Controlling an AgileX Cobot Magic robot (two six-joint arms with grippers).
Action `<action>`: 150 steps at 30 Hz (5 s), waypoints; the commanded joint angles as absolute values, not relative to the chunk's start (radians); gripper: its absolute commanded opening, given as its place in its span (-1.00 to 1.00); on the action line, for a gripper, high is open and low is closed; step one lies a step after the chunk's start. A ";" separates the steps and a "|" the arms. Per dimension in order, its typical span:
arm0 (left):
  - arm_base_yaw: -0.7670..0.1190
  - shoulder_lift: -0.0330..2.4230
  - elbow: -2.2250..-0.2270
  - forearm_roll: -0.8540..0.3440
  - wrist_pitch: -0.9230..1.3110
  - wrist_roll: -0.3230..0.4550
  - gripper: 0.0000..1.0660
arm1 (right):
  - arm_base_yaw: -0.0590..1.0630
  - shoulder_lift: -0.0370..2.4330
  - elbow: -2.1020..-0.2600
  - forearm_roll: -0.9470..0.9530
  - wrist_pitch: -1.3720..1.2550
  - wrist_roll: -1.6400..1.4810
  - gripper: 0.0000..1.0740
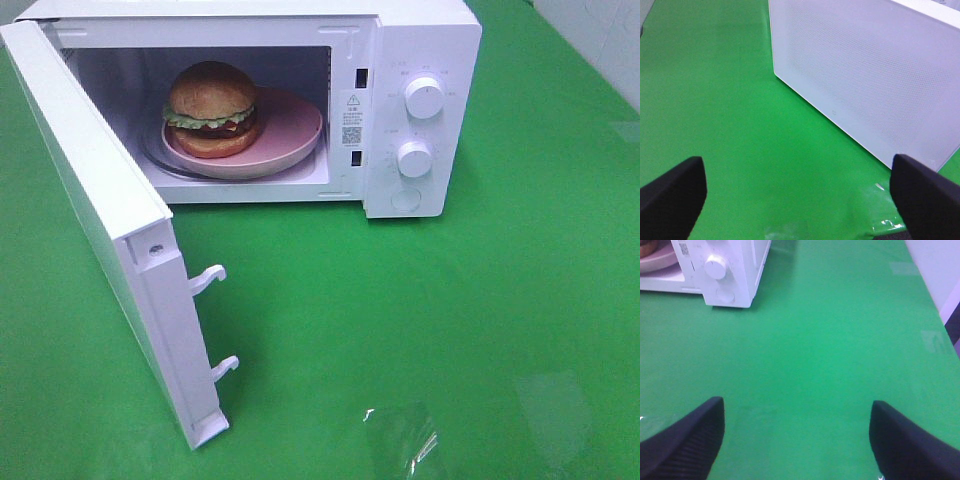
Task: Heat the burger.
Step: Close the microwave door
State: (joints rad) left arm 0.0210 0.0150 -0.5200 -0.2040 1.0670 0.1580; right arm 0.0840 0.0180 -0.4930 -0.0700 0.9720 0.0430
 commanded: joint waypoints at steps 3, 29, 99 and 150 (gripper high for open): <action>0.018 0.011 -0.518 -0.207 1.063 0.150 0.71 | 0.080 -0.033 -0.491 -0.066 0.962 0.040 0.41; 0.018 0.011 -0.518 -0.206 1.063 0.150 0.71 | 0.080 -0.032 -0.491 -0.066 0.962 0.041 0.41; 0.018 0.639 -0.184 -0.195 -0.312 0.130 -1.00 | 0.080 -0.032 -0.491 -0.066 0.962 0.041 0.41; -0.440 1.578 -0.555 0.036 -0.696 -0.091 -1.00 | 0.080 -0.032 -0.491 -0.066 0.962 0.041 0.40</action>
